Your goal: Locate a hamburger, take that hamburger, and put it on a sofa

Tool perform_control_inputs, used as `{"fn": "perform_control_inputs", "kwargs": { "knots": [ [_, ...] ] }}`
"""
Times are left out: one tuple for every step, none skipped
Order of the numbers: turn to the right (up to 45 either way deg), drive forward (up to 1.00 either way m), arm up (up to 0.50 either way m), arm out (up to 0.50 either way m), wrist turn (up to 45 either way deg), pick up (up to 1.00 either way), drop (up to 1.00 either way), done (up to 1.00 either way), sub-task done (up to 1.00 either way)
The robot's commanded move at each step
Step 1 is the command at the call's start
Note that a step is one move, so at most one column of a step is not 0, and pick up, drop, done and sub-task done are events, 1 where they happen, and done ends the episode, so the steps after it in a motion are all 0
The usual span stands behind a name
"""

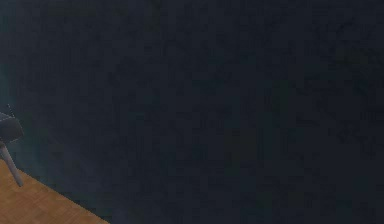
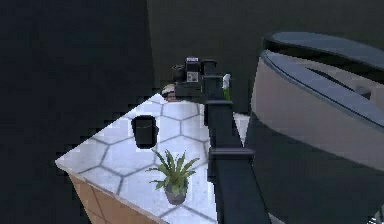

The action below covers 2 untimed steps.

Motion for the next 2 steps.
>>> {"fn": "perform_control_inputs", "kwargs": {
  "knots": [
    [0.0,0.00,0.04,0.00,0.0,0.00,0.00,0.00,0.00],
    [0.0,0.00,0.00,0.00,-45.0,0.00,0.00,0.00,0.00]
  ]
}}
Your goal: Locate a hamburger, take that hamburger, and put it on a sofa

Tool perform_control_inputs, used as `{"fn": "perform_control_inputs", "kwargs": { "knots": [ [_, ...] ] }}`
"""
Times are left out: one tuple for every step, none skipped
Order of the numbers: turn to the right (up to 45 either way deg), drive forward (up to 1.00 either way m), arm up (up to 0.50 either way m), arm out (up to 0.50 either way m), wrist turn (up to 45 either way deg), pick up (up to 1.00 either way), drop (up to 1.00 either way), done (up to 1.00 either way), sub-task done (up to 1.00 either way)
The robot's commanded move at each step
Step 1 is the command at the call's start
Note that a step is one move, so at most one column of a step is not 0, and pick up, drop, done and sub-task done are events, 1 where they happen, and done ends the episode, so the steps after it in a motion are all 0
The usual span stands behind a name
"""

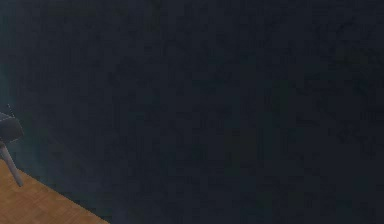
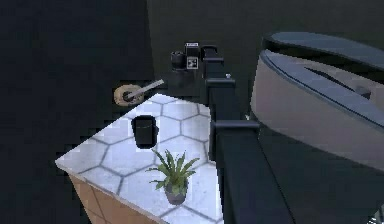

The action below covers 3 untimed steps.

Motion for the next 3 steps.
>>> {"fn": "perform_control_inputs", "kwargs": {
  "knots": [
    [0.0,0.00,0.00,0.00,-45.0,0.00,0.00,0.00,0.00],
    [0.0,0.00,0.00,0.00,-30.0,0.00,0.00,0.00,0.00],
    [0.0,0.00,0.00,-0.44,0.0,0.00,0.00,0.00,0.00]
  ]
}}
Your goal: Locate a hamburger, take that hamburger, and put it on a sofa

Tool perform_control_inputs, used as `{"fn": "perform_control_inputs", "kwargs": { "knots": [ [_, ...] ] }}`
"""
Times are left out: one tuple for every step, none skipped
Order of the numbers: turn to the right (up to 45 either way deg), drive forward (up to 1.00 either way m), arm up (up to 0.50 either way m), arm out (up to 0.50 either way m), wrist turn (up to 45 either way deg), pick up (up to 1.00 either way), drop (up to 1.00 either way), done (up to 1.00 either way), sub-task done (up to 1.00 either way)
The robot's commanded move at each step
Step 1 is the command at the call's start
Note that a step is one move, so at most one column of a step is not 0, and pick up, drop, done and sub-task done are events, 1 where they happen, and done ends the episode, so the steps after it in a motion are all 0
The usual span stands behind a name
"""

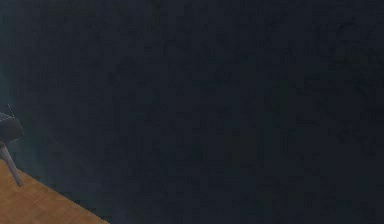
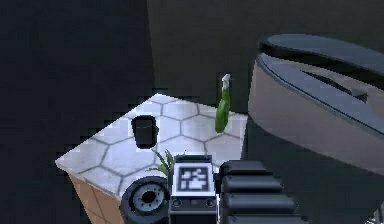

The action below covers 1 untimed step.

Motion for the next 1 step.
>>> {"fn": "perform_control_inputs", "kwargs": {
  "knots": [
    [-45.0,0.00,0.00,0.00,0.0,0.00,0.00,0.00,0.00]
  ]
}}
